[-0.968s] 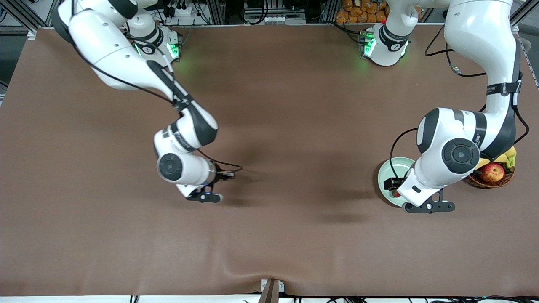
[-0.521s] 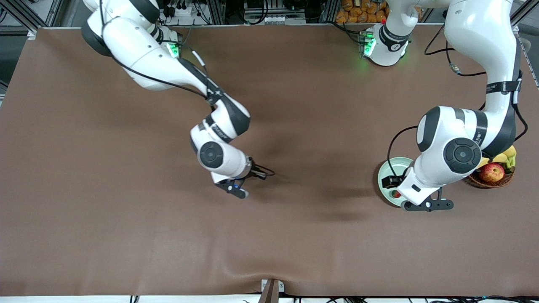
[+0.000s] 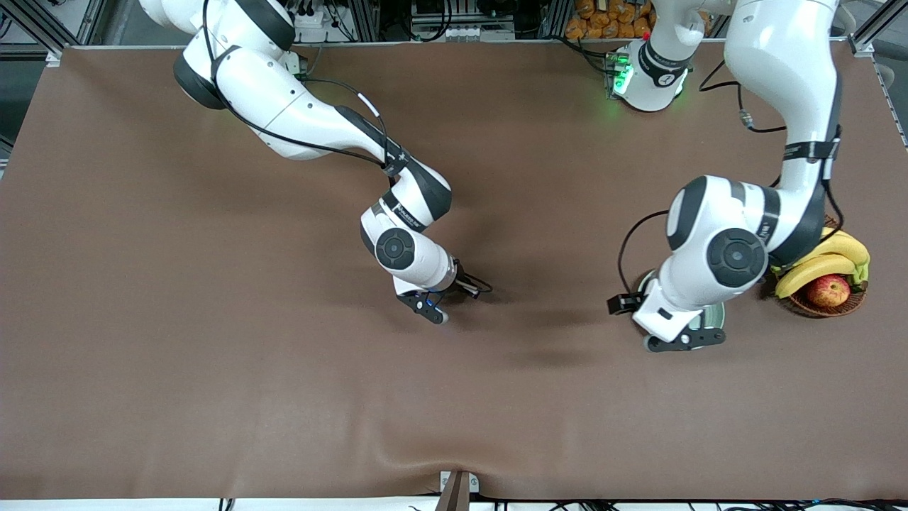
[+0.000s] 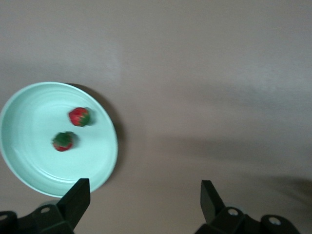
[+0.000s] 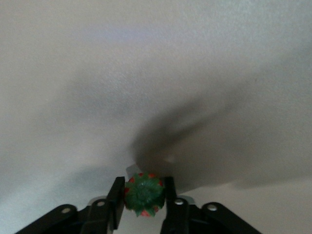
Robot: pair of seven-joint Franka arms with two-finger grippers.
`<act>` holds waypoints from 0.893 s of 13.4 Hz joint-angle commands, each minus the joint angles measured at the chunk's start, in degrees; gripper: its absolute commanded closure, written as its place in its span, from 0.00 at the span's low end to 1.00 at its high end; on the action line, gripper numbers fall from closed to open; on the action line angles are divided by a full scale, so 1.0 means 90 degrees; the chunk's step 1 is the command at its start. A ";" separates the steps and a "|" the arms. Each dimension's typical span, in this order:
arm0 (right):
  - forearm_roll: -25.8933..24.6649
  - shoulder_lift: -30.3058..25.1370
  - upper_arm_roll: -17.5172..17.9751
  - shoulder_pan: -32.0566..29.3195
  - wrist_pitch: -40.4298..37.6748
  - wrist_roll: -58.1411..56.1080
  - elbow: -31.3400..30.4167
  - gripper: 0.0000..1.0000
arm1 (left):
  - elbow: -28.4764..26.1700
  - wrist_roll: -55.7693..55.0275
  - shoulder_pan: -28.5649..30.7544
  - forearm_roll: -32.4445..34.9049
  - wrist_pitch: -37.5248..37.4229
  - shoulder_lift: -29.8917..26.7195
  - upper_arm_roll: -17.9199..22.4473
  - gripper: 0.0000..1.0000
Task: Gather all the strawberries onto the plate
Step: 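Set the third strawberry mid-table while the left gripper returns toward it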
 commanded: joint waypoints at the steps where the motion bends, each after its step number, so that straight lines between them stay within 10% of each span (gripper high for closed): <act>1: -0.0044 -0.0115 -0.0047 -0.0042 -0.0137 -0.0014 0.0232 0.00 | 0.0263 -0.0487 -0.0281 -0.0134 0.0214 0.0234 0.0035 0.00; 12: -0.0816 -0.2124 -0.0473 -0.1088 -0.2772 -0.2821 -0.0341 0.00 | 0.0957 -0.3572 -0.1902 -0.0622 0.1239 0.1268 0.0035 0.00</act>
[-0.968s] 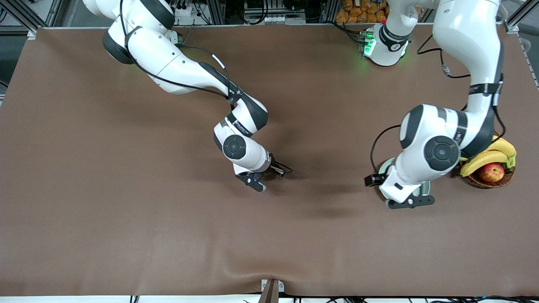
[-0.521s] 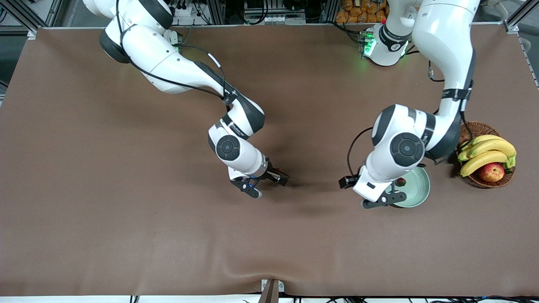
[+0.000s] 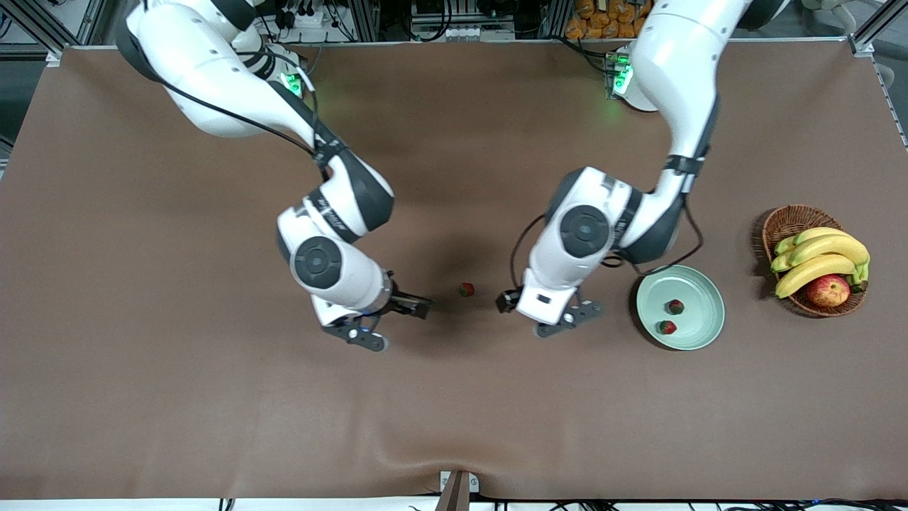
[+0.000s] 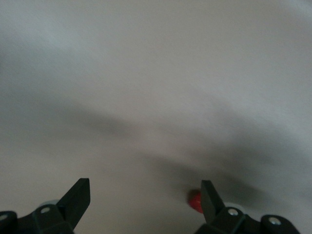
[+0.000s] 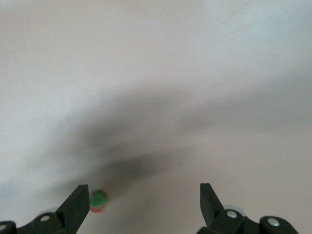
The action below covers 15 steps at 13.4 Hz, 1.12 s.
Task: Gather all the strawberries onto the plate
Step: 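Set the third strawberry mid-table while the left gripper returns toward it, then grasp the third strawberry with the left gripper while the right gripper withdraws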
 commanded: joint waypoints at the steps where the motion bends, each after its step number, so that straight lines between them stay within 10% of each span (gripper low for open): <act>1: -0.0061 -0.1187 -0.0540 -0.0063 -0.0338 -0.1297 -0.1003 0.00 | 0.0246 -0.0546 -0.0331 -0.0096 0.0307 0.0455 0.0071 0.00; 6: -0.0041 -0.3025 -0.1419 -0.0629 -0.0378 -0.3702 -0.2617 0.00 | 0.0286 -0.1192 -0.0849 -0.0057 0.0640 0.0749 0.0120 0.00; 15: 0.0729 -0.4589 -0.2356 -0.1607 -0.1744 -0.6380 -0.2707 0.00 | 0.0393 -0.1476 -0.1094 -0.0038 0.1207 0.1238 0.0178 0.16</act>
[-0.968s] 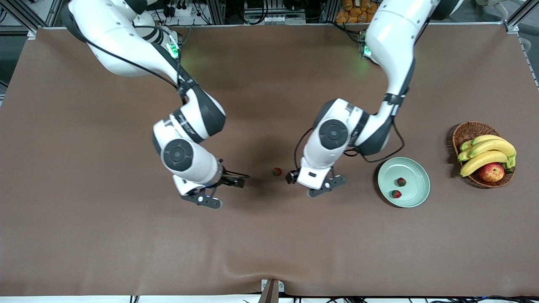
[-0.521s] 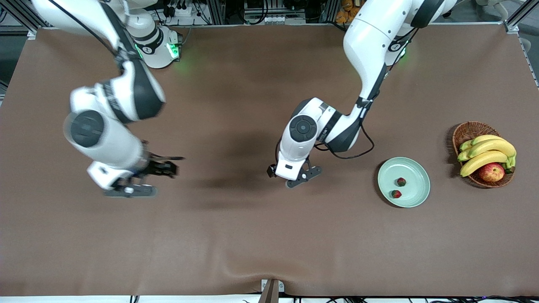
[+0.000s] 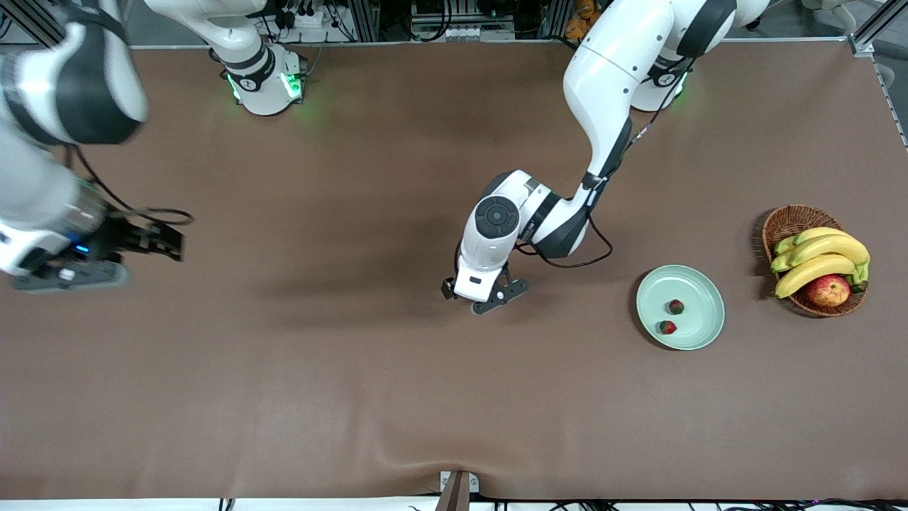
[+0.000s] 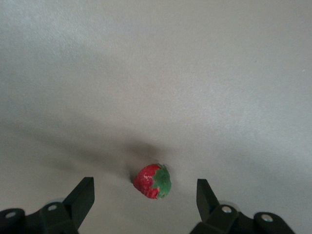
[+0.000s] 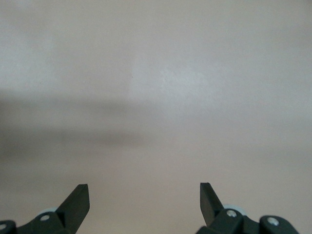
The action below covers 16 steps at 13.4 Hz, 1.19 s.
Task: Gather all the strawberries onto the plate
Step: 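Grasp the third strawberry with the left gripper while the right gripper withdraws, then carry the strawberry with the left gripper and release it onto the plate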
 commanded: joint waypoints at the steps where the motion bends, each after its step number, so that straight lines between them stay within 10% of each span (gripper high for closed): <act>1: 0.0397 -0.0560 -0.0368 -0.0080 -0.0286 -0.0477 -0.0256 0.00 | 0.0307 -0.0096 -0.0101 -0.0038 0.0021 0.0237 0.0121 0.19; 16: 0.0388 -0.1020 -0.0408 -0.0392 -0.1889 0.0460 0.0232 0.00 | 0.0522 -0.0077 -0.0237 0.0070 0.0178 0.0550 0.0131 0.44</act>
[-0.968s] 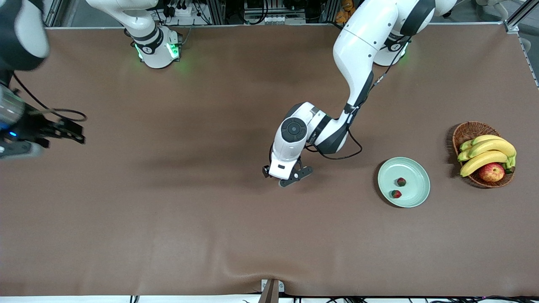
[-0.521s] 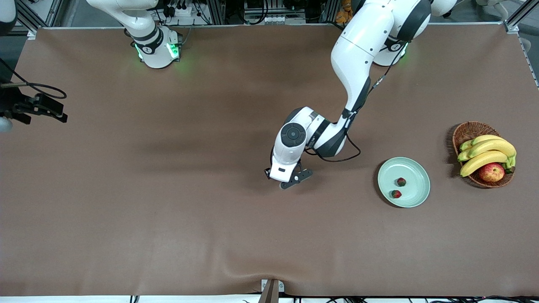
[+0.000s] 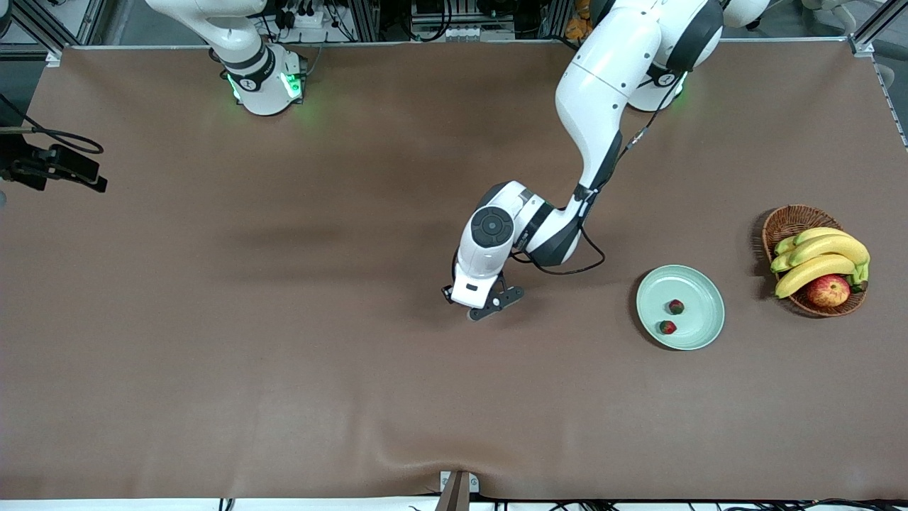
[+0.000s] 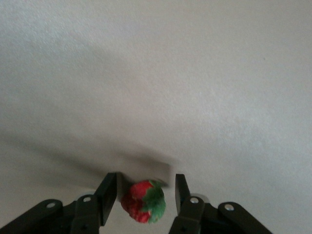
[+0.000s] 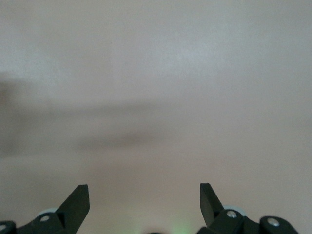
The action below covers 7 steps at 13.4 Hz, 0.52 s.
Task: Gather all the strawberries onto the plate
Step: 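Carry the strawberry with the left gripper and release it onto the plate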
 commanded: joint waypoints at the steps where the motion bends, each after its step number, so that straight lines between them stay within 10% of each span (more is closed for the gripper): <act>1: 0.0089 -0.0076 0.0080 -0.0127 -0.0297 0.0084 0.0127 0.00 | 0.0150 -0.0095 -0.0151 0.0069 -0.0002 0.0076 0.0083 0.45; 7: 0.0108 -0.0036 0.0099 -0.0166 -0.0367 0.0084 0.0519 0.00 | 0.0140 -0.0057 -0.0141 0.0098 -0.0032 0.0086 0.0073 0.59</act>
